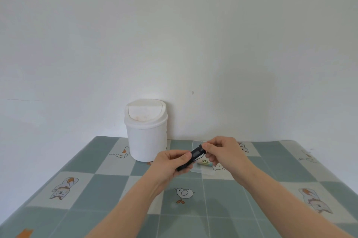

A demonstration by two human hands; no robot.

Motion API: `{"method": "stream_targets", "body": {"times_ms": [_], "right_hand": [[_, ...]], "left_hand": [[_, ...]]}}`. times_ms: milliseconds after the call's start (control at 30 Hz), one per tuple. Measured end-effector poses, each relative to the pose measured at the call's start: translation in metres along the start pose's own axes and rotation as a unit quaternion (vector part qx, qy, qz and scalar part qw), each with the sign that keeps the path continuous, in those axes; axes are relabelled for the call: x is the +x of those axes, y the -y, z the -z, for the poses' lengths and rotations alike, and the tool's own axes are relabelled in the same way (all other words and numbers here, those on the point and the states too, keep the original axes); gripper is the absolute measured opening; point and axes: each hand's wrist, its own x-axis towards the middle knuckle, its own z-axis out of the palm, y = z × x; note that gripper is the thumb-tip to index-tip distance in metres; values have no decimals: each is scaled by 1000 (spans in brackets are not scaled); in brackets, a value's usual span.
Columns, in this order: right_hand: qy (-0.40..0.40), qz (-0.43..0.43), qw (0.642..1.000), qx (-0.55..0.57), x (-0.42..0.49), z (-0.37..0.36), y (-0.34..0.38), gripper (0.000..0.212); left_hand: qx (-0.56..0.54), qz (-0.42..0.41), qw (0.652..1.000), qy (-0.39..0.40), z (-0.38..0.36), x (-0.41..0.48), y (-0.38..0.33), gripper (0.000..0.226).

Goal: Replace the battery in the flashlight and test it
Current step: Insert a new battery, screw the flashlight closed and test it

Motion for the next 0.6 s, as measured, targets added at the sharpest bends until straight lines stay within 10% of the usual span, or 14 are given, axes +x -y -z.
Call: {"method": "stream_targets", "body": {"times_ms": [133,300,467,600], "right_hand": [[2,-122,981,150,1,0,-5,13],[27,-211,928,306,2,5,-8,13],[43,-59,993,95,5,7,-4,13],[23,116,971,-208,-1,5,-4,27]], "left_hand": [[229,-165,953,-111,-10,-3,0,18],[471,-385,782,-134,-9,0,1,25],[329,-93,940,26,-6,3,-6,26],[151,47,980,125,0,0,-10,41]]}}
